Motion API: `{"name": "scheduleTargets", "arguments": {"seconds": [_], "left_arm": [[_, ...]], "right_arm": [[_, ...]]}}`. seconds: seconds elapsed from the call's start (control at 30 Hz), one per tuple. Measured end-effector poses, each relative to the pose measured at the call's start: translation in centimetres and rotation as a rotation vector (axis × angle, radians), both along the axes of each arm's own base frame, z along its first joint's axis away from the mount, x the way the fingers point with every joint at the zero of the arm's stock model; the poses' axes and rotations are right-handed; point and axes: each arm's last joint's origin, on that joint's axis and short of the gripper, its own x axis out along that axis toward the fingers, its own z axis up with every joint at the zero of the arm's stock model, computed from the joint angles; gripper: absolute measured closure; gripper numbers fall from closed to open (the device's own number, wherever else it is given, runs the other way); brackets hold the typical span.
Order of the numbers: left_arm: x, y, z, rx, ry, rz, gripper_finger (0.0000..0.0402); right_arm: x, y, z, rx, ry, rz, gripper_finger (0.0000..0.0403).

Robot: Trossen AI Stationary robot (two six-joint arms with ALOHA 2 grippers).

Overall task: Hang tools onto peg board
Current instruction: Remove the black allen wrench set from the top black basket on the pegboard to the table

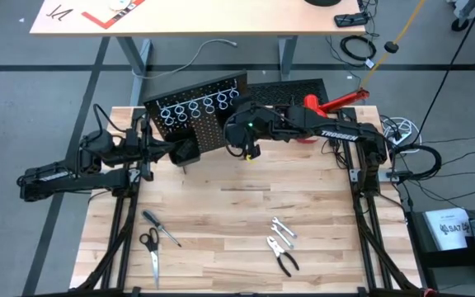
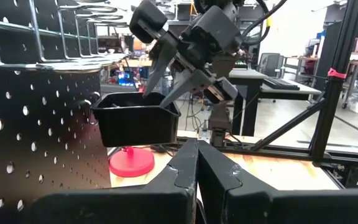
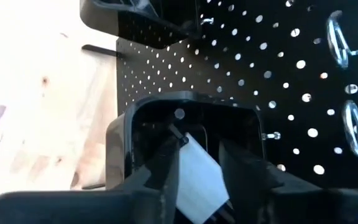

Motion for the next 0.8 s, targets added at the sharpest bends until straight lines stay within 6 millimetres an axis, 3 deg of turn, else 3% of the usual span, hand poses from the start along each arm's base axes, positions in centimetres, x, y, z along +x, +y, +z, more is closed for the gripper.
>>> {"name": "scheduleTargets", "arguments": {"seconds": [0.13, 0.27, 0.63, 0.8], "left_arm": [[0.0, 0.0, 0.0, 0.000, 0.000, 0.000, 0.0388], [0.0, 0.0, 0.0, 0.000, 0.000, 0.000, 0.0388], [0.0, 0.0, 0.0, 0.000, 0.000, 0.000, 0.0388], [0.0, 0.0, 0.0, 0.000, 0.000, 0.000, 0.0388]], "right_arm": [[0.4, -0.3, -0.5, 0.016, 0.008, 0.012, 0.0256], [0.9, -0.3, -0.9, 0.017, 0.006, 0.046, 0.0258], [2.7, -0.5, -2.1, -0.037, 0.004, 0.095, 0.0314], [3.0, -0.5, -2.5, -0.038, 0.003, 0.093, 0.0360]]}}
